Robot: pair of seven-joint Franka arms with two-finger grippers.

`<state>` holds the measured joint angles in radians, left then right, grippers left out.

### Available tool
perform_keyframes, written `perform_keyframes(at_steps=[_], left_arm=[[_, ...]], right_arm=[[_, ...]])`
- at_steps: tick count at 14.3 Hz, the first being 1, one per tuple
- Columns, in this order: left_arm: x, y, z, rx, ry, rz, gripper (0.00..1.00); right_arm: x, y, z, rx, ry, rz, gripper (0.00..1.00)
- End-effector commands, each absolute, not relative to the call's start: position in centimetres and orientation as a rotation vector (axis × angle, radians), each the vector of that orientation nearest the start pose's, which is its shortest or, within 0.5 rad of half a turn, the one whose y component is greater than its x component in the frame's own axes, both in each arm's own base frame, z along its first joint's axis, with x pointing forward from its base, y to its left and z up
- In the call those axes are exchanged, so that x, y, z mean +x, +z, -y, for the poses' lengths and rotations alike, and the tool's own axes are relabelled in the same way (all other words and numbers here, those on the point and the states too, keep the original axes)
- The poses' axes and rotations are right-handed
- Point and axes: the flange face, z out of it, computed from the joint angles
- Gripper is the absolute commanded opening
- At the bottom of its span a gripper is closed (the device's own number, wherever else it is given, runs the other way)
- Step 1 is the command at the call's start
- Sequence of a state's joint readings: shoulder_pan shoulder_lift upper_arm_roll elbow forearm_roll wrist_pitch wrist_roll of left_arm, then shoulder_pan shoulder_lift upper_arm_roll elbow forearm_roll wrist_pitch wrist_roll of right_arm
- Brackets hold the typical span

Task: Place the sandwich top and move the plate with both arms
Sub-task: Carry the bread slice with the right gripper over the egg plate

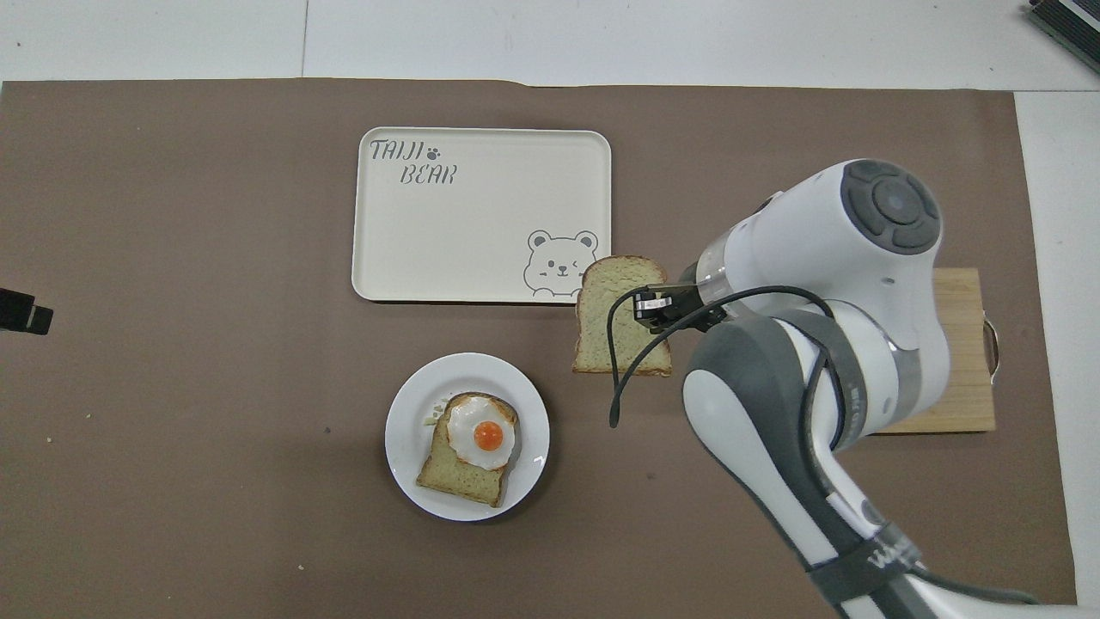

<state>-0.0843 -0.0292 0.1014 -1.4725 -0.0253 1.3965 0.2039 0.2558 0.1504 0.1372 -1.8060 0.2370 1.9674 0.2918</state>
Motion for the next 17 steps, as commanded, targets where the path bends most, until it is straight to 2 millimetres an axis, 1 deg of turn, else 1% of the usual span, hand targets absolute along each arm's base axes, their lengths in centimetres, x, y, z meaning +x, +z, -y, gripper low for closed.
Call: perform_keyframes(at_steps=[1,2,5,6,8,10,11,13,15,17], left_arm=[[51.9,67.2,-0.9,-3.152,0.069,-0.315,1.0],[51.9,67.2,-0.9,-3.154,0.069,-0.315,1.0],[51.9,67.2,-0.9,-3.152,0.069,-0.315,1.0],[51.9,67.2,-0.9,-3.152,0.069,-0.315,1.0],[51.9,67.2,-0.9,-3.154,0.069,-0.315,1.0],[51.8,67.3,-0.8,-3.154,0.069,-0.315,1.0],[51.9,67.1,-0.8,-3.154,0.073,-0.315,1.0],[51.8,67.2,-0.8,-3.152,0.071,-0.317,1.0],[51.8,67.2,-0.8,-3.153,0.071,-0.315,1.0],[51.8,67.3,-0.8,-3.154,0.069,-0.315,1.0]], right_arm=[[53.8,47.0,-27.8,-2.825,0.098,-0.009,0.0],[53.2,47.0,-29.5,-2.807,0.084,0.007,0.0],[51.9,46.2,-33.1,-2.796,0.053,-0.018,0.0],[51.5,46.0,-33.9,-2.793,0.047,-0.015,0.0],[51.1,46.1,-34.6,-2.789,0.04,-0.003,0.0],[50.1,46.3,-35.8,-2.789,0.046,0.031,0.0],[49.7,46.1,-35.8,-2.792,0.058,0.028,0.0],[48.9,45.9,-36.6,-2.794,0.077,0.033,0.0],[47.9,43.6,-37.9,-2.805,0.099,0.032,0.0],[47.3,42.0,-38.7,-2.802,0.076,0.012,0.0]])
